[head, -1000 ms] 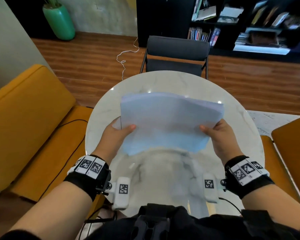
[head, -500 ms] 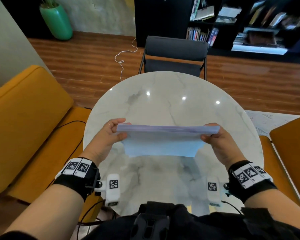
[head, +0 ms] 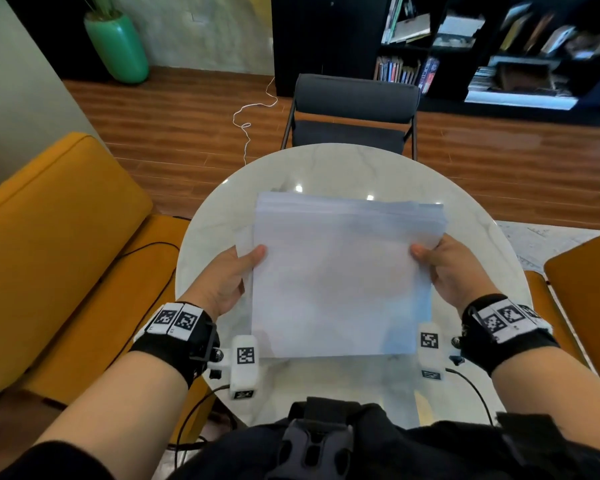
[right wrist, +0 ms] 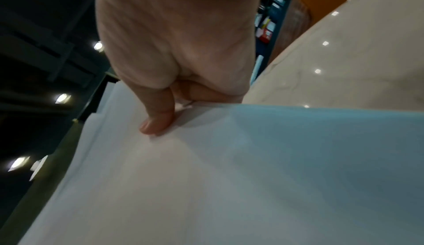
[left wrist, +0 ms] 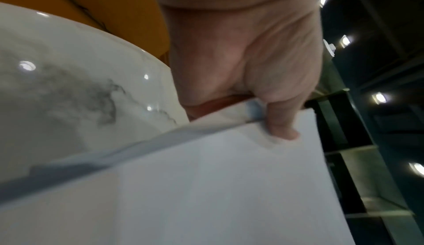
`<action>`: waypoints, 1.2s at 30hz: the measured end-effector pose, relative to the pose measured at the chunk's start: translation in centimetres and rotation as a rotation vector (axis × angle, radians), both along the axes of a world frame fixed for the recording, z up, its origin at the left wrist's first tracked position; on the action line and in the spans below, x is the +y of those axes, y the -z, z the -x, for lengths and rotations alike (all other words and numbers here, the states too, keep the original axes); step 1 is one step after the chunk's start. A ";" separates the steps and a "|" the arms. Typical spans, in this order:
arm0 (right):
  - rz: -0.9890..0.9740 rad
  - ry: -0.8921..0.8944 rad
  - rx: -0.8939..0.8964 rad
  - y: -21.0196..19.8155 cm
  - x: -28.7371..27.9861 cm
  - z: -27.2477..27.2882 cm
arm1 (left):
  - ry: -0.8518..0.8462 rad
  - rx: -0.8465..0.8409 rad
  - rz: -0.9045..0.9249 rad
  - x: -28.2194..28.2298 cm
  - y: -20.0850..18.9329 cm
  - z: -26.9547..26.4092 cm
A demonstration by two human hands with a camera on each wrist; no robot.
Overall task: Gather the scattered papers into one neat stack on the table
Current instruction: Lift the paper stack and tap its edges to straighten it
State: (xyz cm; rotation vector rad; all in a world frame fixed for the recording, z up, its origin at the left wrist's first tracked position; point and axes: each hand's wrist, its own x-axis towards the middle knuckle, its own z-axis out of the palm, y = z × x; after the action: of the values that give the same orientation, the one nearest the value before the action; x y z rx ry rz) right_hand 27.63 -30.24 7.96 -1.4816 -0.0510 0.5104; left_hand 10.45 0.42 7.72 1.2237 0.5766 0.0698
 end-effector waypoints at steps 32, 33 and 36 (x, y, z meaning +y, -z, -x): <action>0.106 -0.011 -0.168 1.4 -0.2 1.9 | 0.080 -0.124 -0.252 0.9 -1.9 -0.6; 0.101 -0.010 -0.159 1.4 -0.2 1.9 | 0.052 -0.114 -0.242 1.1 -1.7 -0.4; 0.132 -0.065 -0.151 1.4 -0.2 1.9 | 0.033 -0.067 -0.283 0.3 -0.3 0.2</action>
State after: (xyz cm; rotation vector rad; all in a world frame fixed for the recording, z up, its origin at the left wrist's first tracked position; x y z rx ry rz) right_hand 25.69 -30.41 6.54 -1.6505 -0.1880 0.4607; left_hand 10.25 0.68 8.05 1.4992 0.4984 0.1683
